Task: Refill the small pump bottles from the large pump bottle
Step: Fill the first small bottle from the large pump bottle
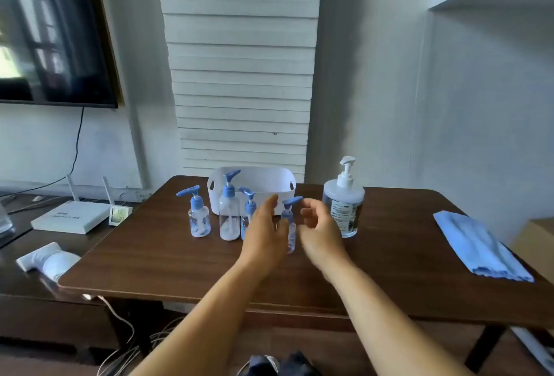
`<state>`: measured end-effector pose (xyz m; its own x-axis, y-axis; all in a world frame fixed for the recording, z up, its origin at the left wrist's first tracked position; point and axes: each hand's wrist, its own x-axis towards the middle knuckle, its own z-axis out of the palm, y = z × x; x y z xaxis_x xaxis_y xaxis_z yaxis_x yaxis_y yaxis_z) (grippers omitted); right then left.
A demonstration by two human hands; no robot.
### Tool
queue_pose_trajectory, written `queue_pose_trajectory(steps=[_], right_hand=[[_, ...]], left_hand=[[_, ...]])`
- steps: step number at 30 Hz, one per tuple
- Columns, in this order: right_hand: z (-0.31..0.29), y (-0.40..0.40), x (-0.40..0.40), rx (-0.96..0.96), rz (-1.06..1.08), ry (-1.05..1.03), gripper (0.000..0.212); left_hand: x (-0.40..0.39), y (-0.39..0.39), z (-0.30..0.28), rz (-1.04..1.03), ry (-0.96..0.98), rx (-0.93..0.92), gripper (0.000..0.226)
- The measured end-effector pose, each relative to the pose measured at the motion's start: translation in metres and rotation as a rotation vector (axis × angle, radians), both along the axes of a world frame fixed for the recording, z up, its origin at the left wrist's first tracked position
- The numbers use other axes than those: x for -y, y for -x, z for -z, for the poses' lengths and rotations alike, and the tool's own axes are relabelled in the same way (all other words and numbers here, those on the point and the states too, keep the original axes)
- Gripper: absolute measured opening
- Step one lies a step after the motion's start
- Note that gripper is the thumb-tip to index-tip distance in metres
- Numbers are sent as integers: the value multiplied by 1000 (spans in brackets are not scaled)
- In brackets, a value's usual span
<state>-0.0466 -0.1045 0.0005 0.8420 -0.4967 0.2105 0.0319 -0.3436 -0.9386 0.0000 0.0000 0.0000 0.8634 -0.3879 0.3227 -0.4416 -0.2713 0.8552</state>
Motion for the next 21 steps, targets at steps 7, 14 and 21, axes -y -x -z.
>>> queue_pose_trajectory(steps=[7,14,21], right_hand=[[34,-22,5,-82,-80,152,46],[43,-24,10,28,-29,172,31],[45,-28,16,46,93,220,16]], left_hand=[[15,-17,24,-9,45,43,31],[33,-27,24,-22,174,-20,16],[39,-20,26,72,322,-62,44]])
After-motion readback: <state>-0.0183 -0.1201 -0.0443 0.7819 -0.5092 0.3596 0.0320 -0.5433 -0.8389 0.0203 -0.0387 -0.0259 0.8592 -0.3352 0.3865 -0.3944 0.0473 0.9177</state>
